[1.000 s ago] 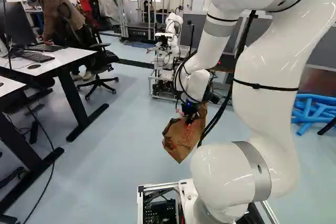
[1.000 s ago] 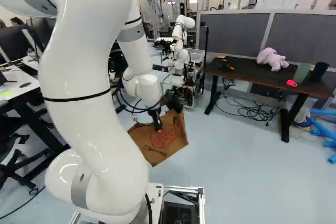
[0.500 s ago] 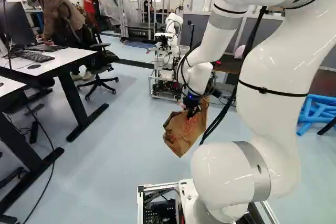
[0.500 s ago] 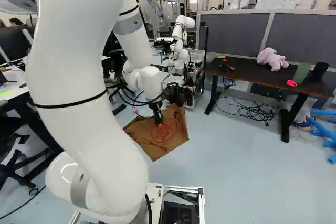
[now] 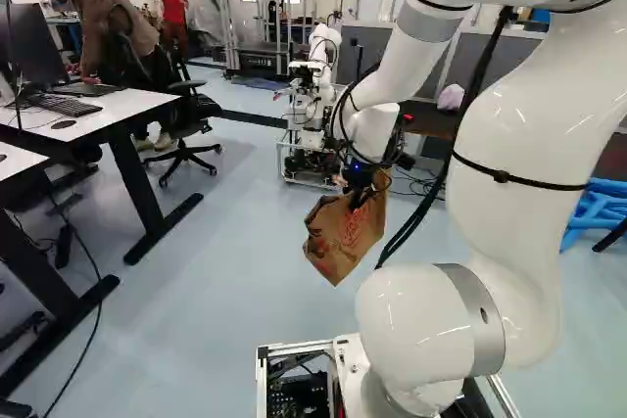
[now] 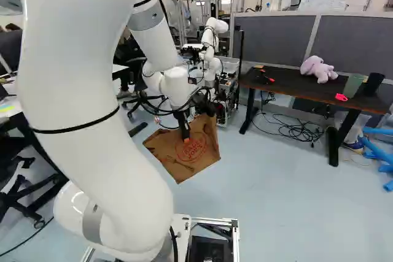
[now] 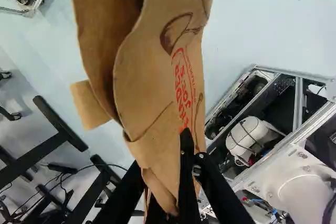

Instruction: Pick up the bag on the ground and place it on the table

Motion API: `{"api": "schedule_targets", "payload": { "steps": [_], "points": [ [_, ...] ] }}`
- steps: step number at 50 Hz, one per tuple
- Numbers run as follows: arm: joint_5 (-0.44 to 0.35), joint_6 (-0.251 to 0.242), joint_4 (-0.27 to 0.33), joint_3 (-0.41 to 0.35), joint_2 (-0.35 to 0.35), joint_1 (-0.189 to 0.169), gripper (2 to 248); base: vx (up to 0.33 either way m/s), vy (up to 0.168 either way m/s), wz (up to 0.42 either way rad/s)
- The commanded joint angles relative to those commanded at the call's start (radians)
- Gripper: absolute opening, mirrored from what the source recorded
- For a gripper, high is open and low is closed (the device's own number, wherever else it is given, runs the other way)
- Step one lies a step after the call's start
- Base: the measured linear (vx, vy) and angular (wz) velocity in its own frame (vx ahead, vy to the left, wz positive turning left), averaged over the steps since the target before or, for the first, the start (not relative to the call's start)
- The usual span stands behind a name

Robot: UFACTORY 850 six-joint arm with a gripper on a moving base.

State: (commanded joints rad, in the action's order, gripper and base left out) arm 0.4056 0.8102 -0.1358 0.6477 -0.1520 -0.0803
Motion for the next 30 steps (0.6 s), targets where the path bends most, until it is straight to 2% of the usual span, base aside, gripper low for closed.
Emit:
{"api": "schedule_targets", "payload": {
  "steps": [30],
  "points": [
    [0.14, 0.0, 0.0, 0.079, 0.042, 0.006, 21, 0.0, 0.0, 0.0]
  ]
}}
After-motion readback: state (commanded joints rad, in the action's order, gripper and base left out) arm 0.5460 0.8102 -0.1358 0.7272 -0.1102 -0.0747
